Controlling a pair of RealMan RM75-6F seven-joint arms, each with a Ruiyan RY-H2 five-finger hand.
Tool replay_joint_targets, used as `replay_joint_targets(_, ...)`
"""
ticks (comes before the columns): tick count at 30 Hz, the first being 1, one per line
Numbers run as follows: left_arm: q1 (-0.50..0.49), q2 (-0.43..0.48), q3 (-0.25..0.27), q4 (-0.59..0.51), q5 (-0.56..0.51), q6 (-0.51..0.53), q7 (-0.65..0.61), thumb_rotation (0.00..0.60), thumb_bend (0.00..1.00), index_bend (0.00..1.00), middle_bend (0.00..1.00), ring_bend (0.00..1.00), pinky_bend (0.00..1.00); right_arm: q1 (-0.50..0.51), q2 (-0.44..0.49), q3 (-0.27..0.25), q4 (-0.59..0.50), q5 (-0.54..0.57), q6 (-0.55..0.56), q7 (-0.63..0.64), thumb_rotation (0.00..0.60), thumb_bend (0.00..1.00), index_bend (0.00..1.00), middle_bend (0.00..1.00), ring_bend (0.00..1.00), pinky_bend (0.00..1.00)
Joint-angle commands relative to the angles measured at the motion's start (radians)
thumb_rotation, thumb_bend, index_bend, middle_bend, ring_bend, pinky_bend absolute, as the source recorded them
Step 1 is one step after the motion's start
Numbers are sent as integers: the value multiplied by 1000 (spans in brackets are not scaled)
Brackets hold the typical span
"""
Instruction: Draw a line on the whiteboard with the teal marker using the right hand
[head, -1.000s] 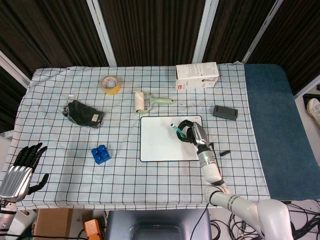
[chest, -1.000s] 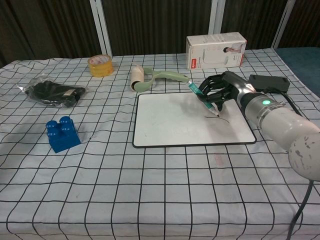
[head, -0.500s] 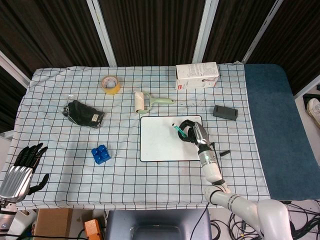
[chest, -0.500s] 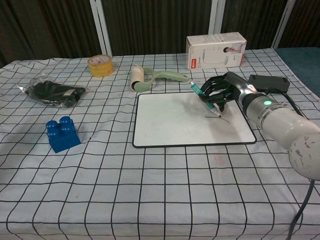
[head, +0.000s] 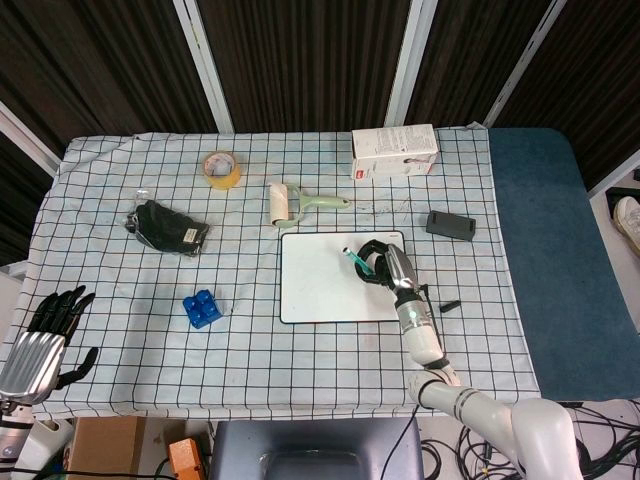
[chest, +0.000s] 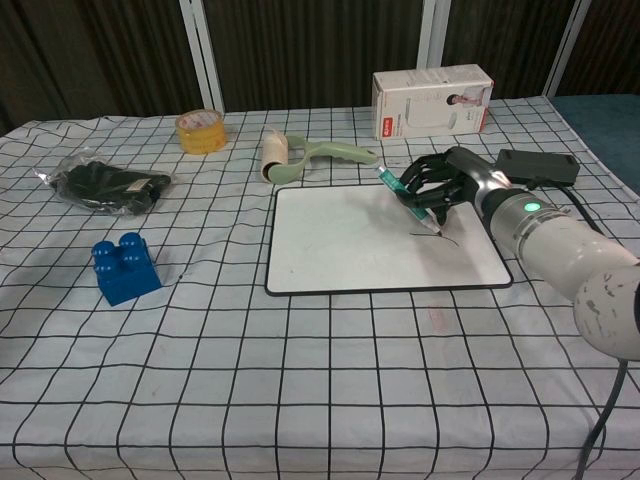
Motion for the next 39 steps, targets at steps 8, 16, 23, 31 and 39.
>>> replay_joint_targets(8,1,1,0,1,0,1,-2,600,402,0,0,0,0,9,-11,1,25,-6,-4,5,600,444,1000,805,771,727)
replay_joint_targets(16,0,0,-2,1,-8,-3,3,600,402,0,0,0,0,21,-24,-3,79,-21,-7,22,600,444,1000,805,771,727)
replay_joint_targets(23,-2,-2,-7,1,-21,-12,9,600,401,0,0,0,0,50,-49,-8,178,-42,-20,55,600,443,1000,805,771,727)
replay_joint_targets(31,-6,0,-14,2,-39,-24,6,600,401,0,0,0,0,86,-83,-17,295,-70,-21,104,600,443,1000,805,771,727)
replay_joint_targets(39,-7,-2,-14,2,-36,-24,9,600,401,0,0,0,0,60,-12,-35,247,-117,61,171,600,443,1000,805,771,727)
